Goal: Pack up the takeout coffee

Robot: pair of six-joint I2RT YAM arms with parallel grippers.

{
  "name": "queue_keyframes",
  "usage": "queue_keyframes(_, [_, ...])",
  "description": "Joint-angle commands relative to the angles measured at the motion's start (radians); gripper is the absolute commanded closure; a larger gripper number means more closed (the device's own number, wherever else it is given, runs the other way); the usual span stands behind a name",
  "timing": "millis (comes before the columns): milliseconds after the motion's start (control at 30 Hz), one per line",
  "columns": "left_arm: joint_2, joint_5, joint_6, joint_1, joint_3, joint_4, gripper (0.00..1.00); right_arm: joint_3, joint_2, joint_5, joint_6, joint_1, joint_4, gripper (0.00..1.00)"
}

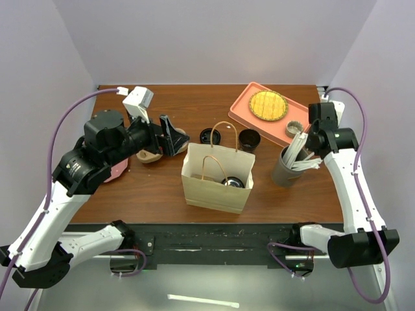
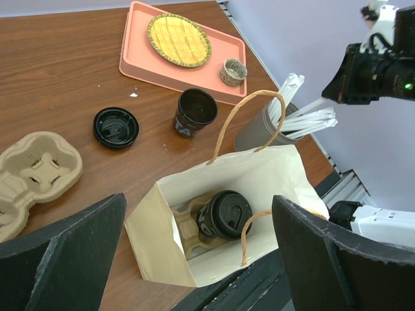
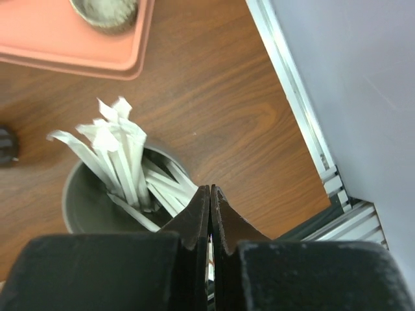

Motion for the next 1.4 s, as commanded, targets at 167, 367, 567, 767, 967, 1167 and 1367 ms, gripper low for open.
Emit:
queue_keyframes(167, [-0.046, -0.015, 0.009, 0.000, -0.027, 0.083, 0.00, 0.336, 0.007, 0.001, -0.010, -0.006, -0.181, 1.00])
queue_keyframes(367, [-0.078, -0.043, 0.007, 0.000, -0.058, 0.092, 0.00, 0.666, 0.053, -0.040, -0.031, -0.004, -0.344, 1.00])
queue_keyframes(567, [-0.090, -0.058, -0.004, 0.000, -0.053, 0.091, 0.00, 0.974, 0.087, -0.173, -0.088, -0.004, -0.412, 1.00])
queue_keyframes(767, [-0.093, -0.057, -0.001, 0.000, -0.035, 0.086, 0.00, 0.970, 0.025, -0.577, -0.071, -0.006, -0.248, 1.00])
queue_keyframes(967, [-0.075, -0.063, 0.045, -0.002, 0.014, 0.062, 0.00, 0.722, -0.133, -1.005, 0.034, -0.004, 0.050, 1.00])
queue_keyframes(1167, [-0.078, -0.100, 0.064, 0.000, 0.022, 0.051, 0.00, 0.684, -0.200, -1.086, 0.049, -0.006, 0.089, 1.00])
queue_keyframes(1367, [-0.089, -0.089, 0.067, 0.000, 0.006, 0.068, 0.00, 0.591, -0.258, -1.215, 0.059, -0.004, 0.036, 1.00])
